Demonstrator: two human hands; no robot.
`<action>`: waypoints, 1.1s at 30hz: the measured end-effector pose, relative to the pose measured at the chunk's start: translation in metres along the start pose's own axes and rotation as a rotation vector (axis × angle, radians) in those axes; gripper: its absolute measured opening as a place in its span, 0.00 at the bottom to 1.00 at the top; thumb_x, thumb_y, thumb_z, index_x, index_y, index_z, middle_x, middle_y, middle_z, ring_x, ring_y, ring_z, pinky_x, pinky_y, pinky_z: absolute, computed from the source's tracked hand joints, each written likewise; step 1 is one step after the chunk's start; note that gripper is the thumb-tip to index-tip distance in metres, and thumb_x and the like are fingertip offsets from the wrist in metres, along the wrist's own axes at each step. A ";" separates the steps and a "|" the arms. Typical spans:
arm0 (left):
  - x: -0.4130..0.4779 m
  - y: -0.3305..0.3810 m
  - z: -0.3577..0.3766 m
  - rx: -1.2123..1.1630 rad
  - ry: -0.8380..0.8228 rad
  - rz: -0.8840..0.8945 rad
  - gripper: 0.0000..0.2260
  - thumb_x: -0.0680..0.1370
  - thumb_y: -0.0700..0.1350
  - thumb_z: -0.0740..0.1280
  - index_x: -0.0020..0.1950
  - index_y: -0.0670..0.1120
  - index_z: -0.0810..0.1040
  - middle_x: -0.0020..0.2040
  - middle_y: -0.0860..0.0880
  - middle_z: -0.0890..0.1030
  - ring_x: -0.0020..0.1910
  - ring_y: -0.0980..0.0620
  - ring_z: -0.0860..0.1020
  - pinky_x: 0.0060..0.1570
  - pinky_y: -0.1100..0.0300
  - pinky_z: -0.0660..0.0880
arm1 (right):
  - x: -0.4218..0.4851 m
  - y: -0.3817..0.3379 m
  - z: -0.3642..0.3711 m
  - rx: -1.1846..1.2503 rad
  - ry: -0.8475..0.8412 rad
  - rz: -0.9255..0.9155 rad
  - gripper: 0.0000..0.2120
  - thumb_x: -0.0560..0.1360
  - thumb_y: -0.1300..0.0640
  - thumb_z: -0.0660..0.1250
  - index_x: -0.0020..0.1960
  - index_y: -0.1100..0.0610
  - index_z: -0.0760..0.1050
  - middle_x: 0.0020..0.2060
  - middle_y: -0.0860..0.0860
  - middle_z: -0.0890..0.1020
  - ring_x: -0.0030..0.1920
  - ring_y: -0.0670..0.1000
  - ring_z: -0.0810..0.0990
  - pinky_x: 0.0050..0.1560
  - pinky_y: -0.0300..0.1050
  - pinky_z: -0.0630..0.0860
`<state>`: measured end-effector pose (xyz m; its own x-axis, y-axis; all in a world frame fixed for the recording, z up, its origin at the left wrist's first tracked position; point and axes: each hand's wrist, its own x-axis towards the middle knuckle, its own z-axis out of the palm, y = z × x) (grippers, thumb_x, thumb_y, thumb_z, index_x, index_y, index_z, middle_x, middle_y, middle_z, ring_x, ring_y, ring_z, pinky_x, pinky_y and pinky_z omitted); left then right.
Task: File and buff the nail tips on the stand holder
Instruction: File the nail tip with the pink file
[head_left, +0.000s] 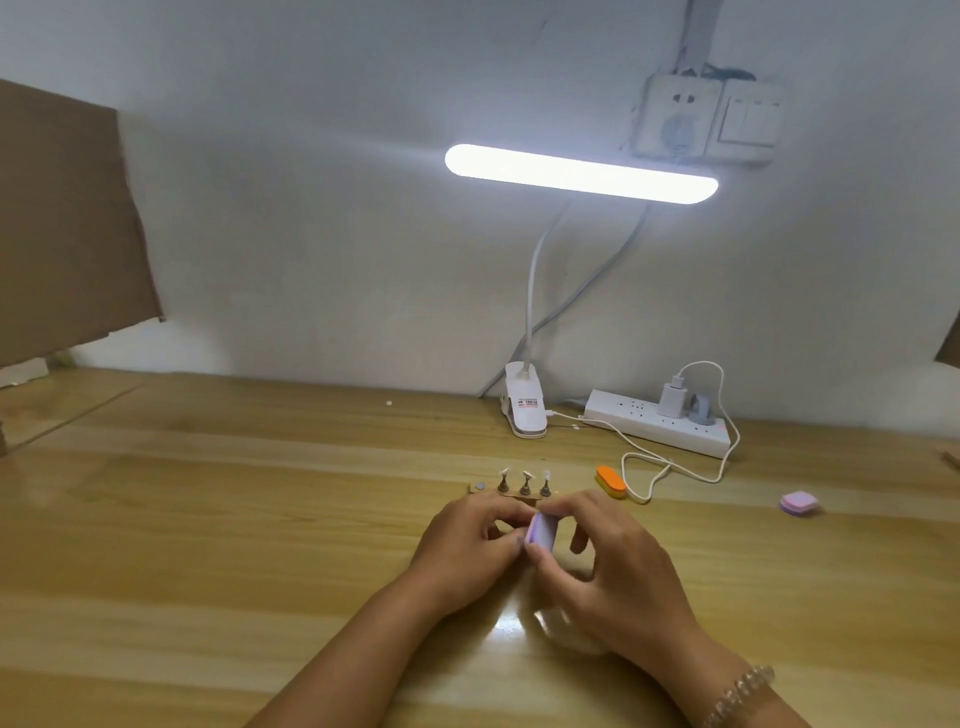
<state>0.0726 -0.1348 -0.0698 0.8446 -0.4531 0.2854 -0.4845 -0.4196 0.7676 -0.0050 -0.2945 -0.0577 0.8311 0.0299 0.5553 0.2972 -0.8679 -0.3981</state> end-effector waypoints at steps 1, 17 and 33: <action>0.000 0.000 0.000 -0.001 -0.001 -0.003 0.10 0.78 0.45 0.70 0.55 0.57 0.85 0.38 0.66 0.76 0.33 0.64 0.72 0.46 0.64 0.71 | 0.002 0.002 0.000 0.017 0.020 0.025 0.15 0.71 0.39 0.66 0.53 0.45 0.77 0.46 0.37 0.77 0.40 0.42 0.75 0.39 0.41 0.74; 0.000 -0.001 0.001 -0.079 -0.009 0.000 0.10 0.79 0.43 0.68 0.52 0.58 0.84 0.49 0.58 0.76 0.51 0.59 0.78 0.54 0.61 0.75 | 0.002 0.002 -0.001 0.041 0.043 0.033 0.16 0.70 0.39 0.67 0.54 0.45 0.79 0.46 0.39 0.78 0.39 0.42 0.75 0.40 0.41 0.74; 0.000 -0.001 0.000 -0.041 -0.002 0.048 0.09 0.79 0.42 0.67 0.50 0.56 0.85 0.40 0.63 0.81 0.28 0.59 0.66 0.36 0.60 0.67 | 0.001 0.001 0.001 0.024 0.060 0.001 0.15 0.72 0.39 0.67 0.54 0.45 0.77 0.46 0.38 0.77 0.40 0.42 0.75 0.38 0.41 0.74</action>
<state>0.0734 -0.1344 -0.0708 0.8198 -0.4740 0.3214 -0.5150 -0.3647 0.7758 -0.0040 -0.2947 -0.0582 0.8019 -0.0010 0.5974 0.3087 -0.8555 -0.4158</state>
